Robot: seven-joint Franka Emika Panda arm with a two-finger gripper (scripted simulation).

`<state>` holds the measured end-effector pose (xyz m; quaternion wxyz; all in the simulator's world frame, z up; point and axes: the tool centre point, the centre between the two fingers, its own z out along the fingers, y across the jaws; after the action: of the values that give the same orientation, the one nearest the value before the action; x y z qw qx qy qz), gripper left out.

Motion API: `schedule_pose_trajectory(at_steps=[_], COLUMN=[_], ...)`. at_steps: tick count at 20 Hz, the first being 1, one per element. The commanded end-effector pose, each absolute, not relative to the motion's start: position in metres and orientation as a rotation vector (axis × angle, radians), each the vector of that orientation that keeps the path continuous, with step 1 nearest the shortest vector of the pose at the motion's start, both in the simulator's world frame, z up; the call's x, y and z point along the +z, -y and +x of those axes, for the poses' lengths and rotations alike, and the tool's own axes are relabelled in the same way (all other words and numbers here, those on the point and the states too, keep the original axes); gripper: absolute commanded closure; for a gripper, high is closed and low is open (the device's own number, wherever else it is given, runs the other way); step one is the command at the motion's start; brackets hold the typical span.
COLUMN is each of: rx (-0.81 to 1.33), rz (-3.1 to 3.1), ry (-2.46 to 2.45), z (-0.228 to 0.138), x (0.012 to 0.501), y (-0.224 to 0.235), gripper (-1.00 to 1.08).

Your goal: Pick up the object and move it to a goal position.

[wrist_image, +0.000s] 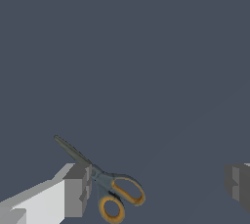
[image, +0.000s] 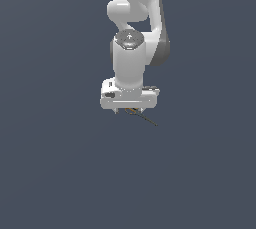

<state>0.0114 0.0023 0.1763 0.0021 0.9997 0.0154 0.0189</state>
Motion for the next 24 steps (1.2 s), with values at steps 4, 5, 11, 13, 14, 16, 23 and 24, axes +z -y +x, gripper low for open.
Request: schedule_pose_trajectory(at_steps=[4, 5, 11, 13, 14, 16, 23, 24], rx=[0.065, 0.069, 0.085, 0.083, 0.083, 0.082, 0.067, 0.064], rz=[3.135, 3.133, 3.127, 3.128, 3.128, 3.127, 3.117, 3.115], ry=[-0.049, -0.049, -0.05, -0.052, -0.056, -0.073, -0.218, -0.25], z=[0.013, 0.014, 0.018, 0.018, 0.018, 0.017, 0.006, 0.004], x=[0.177, 0.177, 0.178, 0.178, 0.177, 0.175, 0.155, 0.15], y=[-0.002, -0.002, -0.001, -0.001, -0.002, -0.003, -0.012, -0.014], gripper=[-0.92, -0.92, -0.92, -0.92, -0.92, -0.92, -0.92, -0.92])
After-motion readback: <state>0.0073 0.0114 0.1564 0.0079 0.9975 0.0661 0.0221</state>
